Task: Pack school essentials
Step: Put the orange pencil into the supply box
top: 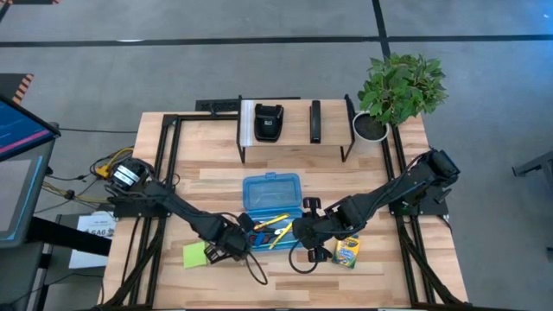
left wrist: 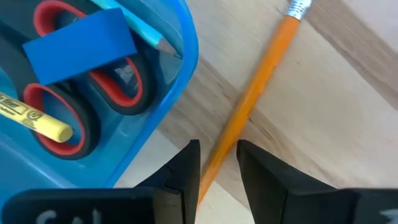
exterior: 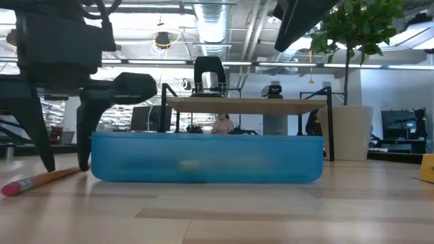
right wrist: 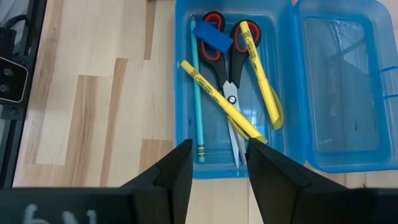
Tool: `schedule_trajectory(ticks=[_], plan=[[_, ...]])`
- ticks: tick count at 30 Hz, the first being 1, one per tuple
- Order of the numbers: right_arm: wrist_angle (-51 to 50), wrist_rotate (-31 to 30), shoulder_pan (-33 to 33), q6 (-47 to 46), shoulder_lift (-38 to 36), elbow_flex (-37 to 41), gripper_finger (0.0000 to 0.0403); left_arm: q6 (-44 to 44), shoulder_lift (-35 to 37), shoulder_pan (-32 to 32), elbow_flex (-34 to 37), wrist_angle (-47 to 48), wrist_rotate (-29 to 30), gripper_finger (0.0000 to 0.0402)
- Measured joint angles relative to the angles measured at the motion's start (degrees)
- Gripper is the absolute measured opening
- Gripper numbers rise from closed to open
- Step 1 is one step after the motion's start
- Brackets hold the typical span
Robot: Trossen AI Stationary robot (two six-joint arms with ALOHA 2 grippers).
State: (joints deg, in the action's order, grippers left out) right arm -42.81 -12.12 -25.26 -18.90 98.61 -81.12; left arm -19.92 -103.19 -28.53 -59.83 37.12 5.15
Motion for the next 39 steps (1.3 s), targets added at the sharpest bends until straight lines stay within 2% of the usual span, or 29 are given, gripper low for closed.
schedule_trajectory(ticks=[11, 21, 25, 34, 39], plan=[[0.0, 0.0, 0.0, -0.1, 0.0, 0.0, 0.0167, 2.0, -1.6, 0.4, -0.1, 1.1, -3.4, 0.0096], [0.0, 0.3, 0.0, -0.1, 0.0, 0.0, 0.0168, 2.3, -1.7, 0.3, 0.0, 1.3, -4.7, 0.0007], [-0.2, 3.1, 0.1, -0.2, -0.9, 0.0, 0.0165, 3.0, -1.6, 0.3, 0.0, 1.3, -4.6, 0.0006], [1.3, 3.2, 0.9, -0.1, -3.1, -0.2, 0.0164, 5.0, -1.5, 0.3, -0.3, 1.8, -4.5, 0.0001], [1.3, 3.2, 1.0, -0.2, -3.1, -0.2, 0.0165, 7.6, -1.8, 0.2, -3.2, 6.8, -5.9, 0.0000]])
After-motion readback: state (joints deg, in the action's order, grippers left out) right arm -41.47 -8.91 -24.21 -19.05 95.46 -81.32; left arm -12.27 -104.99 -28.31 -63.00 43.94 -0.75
